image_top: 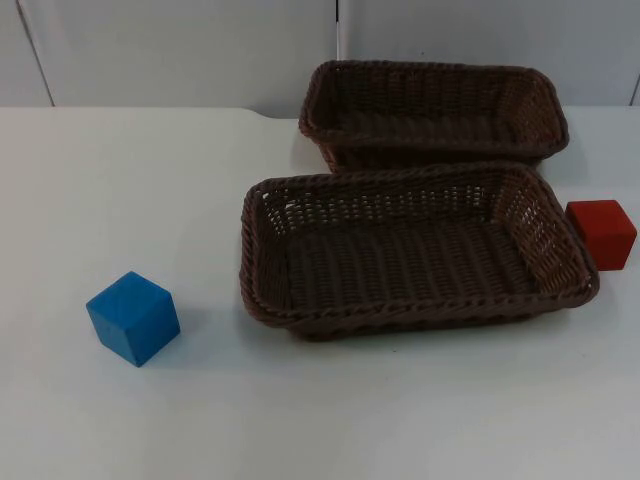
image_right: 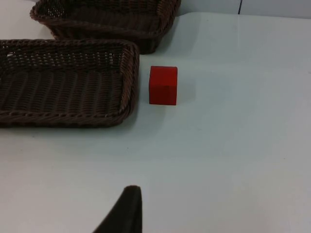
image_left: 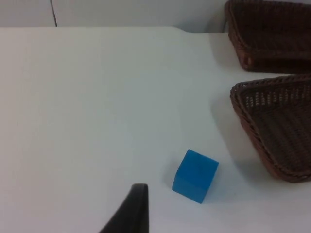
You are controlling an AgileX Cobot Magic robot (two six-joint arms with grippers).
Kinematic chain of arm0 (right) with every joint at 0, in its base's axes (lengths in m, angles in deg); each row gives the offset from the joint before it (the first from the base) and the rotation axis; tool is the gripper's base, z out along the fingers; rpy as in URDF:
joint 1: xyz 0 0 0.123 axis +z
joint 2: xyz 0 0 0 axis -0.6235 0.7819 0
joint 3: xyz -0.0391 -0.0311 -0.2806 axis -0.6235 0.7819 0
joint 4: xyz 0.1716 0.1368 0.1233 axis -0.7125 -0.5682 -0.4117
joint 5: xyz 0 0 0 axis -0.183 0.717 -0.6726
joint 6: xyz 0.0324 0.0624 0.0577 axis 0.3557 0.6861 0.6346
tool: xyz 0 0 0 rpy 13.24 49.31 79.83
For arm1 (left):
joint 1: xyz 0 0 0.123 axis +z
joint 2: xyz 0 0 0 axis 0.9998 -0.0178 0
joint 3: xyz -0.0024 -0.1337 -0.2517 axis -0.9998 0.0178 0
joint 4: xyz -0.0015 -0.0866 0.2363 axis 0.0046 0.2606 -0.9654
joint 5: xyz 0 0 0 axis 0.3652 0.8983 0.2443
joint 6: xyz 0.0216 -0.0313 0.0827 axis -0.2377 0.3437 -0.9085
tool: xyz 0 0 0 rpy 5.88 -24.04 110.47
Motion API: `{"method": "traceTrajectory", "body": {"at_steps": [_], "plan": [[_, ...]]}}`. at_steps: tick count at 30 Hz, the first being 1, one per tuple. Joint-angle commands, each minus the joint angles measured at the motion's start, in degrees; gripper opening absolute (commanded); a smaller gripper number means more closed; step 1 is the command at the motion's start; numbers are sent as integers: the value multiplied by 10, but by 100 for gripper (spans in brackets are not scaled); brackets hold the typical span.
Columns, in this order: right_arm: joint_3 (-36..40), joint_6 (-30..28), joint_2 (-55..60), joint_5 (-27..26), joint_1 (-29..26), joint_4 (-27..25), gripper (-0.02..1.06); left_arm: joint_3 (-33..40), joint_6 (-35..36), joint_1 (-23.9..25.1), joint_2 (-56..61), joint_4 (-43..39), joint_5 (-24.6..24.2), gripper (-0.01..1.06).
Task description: Pick up one cube with the left hand and place it into the upper basket. Pick up one cube with the right hand and place it into the lower basket.
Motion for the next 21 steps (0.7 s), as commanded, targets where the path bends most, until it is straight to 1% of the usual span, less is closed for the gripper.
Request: {"method": "traceTrajectory", "body": {"at_steps": [1, 2, 6, 8, 16, 18, 21], "plan": [[1, 0, -2, -2, -2, -3, 105, -3, -8, 1, -21, 14, 22, 105], [1, 0, -2, -2, -2, -3, 105, -3, -8, 1, -21, 14, 22, 105], [1, 0, -2, -2, -2, -3, 105, -4, -15, 1, -53, 21, 49, 105], [1, 0, -2, -2, -2, -3, 105, -9, -23, 1, -64, 23, 49, 105], [1, 0, -2, -2, -2, -3, 105, -75, -27, 1, -149, 25, 49, 105], [1, 0, -2, -2, -2, -3, 105, -93, -42, 1, -181, 27, 49, 105], [1, 0, -2, -2, -2, -3, 105, -102, -51, 1, -202, 28, 49, 105]]}}
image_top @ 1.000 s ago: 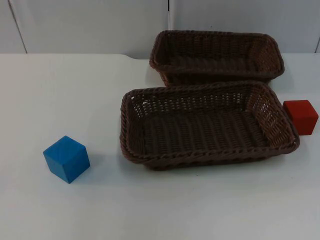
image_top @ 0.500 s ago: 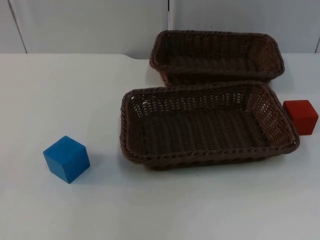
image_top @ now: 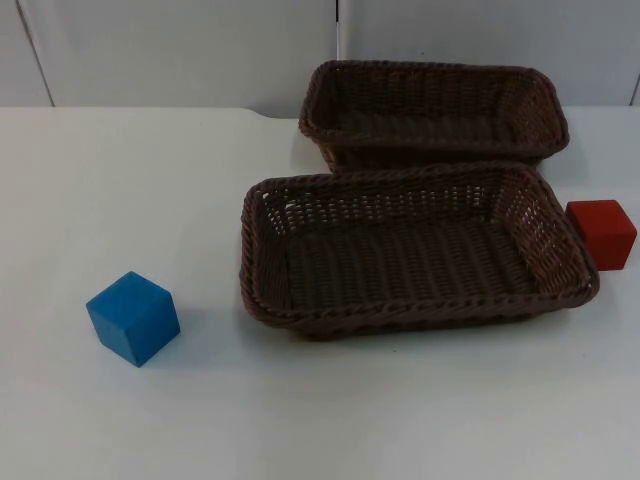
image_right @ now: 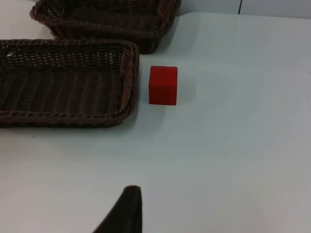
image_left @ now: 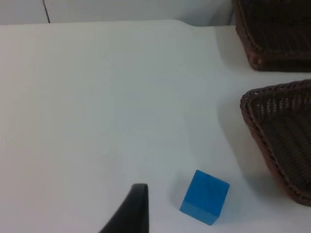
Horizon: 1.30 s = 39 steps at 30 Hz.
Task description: Pick up one cube with the left hand and place it into the upper basket. Pick up one cube with the right hand and place it into the lower basket.
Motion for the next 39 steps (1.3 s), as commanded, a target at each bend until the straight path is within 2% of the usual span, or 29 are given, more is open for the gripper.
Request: {"method": "traceTrajectory", "body": {"at_steps": [1, 14, 23, 34, 39], "plan": [[1, 0, -2, -2, -2, -3, 105, -12, -13, 1, -27, 9, 9, 105], [1, 0, -2, -2, -2, -3, 105, -19, -103, -1, -142, 61, 41, 105], [1, 0, -2, -2, -2, -3, 105, -25, -201, -1, -214, 134, 56, 105], [1, 0, -2, -2, -2, -3, 105, -65, -219, -2, -301, 135, 51, 105], [1, 0, -2, -2, -2, -3, 105, -80, -244, -35, -334, 127, 53, 105]]}}
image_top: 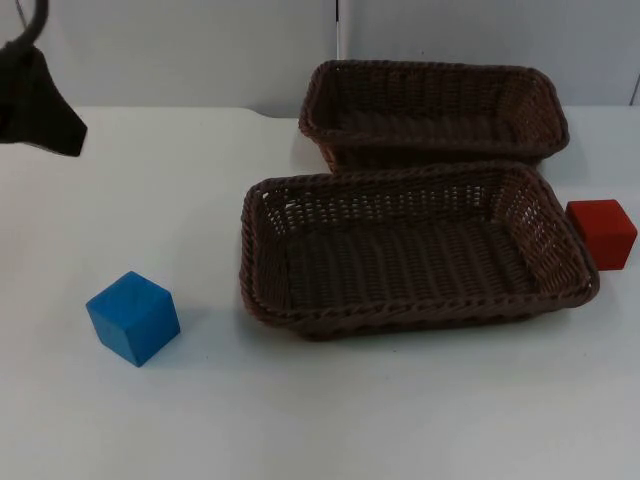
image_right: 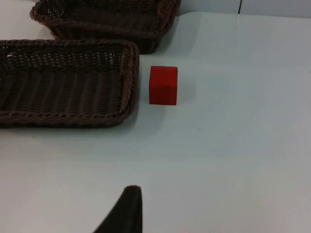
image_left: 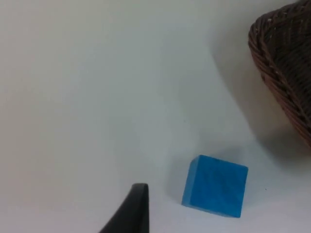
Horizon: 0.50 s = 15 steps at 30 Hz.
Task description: Pick up one cube with the left hand and place it into the upper basket. Pick up one cube with the right hand and place it into the lower basket.
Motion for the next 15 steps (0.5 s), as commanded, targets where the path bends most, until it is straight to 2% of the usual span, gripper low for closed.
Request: {"method": "traceTrajectory", "body": {"at_steps": [1, 6, 11, 15], "plan": [[1, -2, -2, -2, -2, -3, 105, -16, -18, -31, -21, -3, 2, 105], [1, -2, -2, -2, -2, -3, 105, -24, -17, -73, -64, -45, 5, 105], [1, -2, -2, -2, -2, -3, 105, -24, -17, -90, -91, -48, 8, 105], [1, -2, -2, -2, -2, -3, 105, -24, -17, -109, -118, -53, 31, 105]]}}
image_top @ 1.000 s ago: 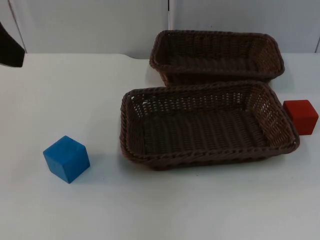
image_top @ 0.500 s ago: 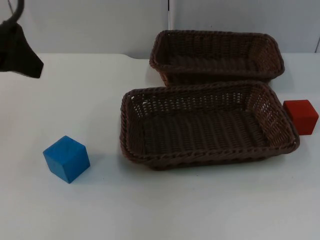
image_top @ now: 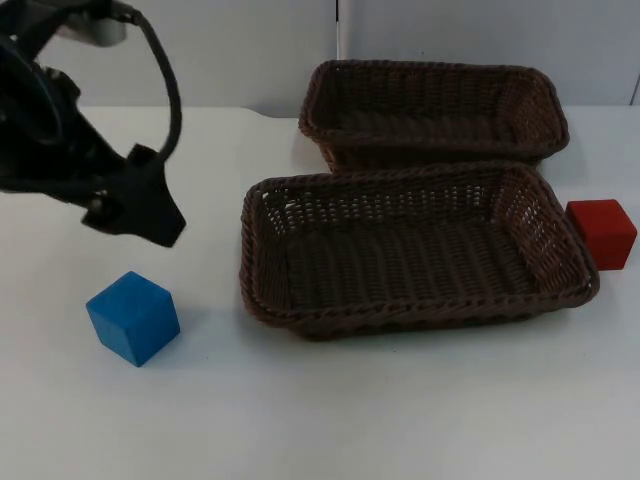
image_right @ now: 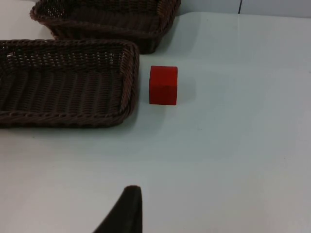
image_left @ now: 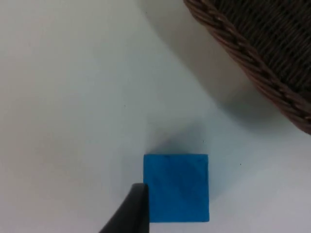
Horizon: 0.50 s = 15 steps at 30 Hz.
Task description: Pick up one cube with the left hand and place it into the upper basket. Pick up one cube with the right hand and place it into the lower basket.
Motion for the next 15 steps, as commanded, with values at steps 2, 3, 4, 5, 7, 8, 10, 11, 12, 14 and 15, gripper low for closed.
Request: {"method": "traceTrajectory", "body": {"at_steps": [2, 3, 4, 5, 7, 8, 10, 11, 12, 14, 15], "plan": [[1, -2, -2, -2, -2, -3, 105, -3, 1, -14, -19, -9, 20, 105], [1, -2, -2, -2, -2, -3, 105, -3, 5, -16, -27, -9, 20, 105], [1, -2, -2, -2, -2, -3, 105, -3, 10, -16, -34, -11, 22, 105], [1, -2, -2, -2, -2, -3, 105, -3, 18, -16, -43, -18, 26, 105], [1, -2, -2, -2, -2, -3, 105, -3, 40, -16, -61, -40, 36, 105], [1, -2, -2, -2, -2, -3, 105, -3, 40, -16, -61, -40, 36, 105], [1, -2, -2, -2, -2, -3, 105, -3, 57, -16, -76, -57, 53, 105], [1, -2, -2, -2, -2, -3, 105, -3, 58, -16, -81, -57, 56, 105], [1, -2, -2, -2, -2, -3, 105, -3, 60, -16, -91, -58, 69, 105], [1, -2, -2, -2, -2, -3, 105, -3, 60, -16, -94, -58, 73, 105], [1, -2, -2, -2, -2, -3, 105, -3, 60, -16, -102, -58, 77, 105]]}}
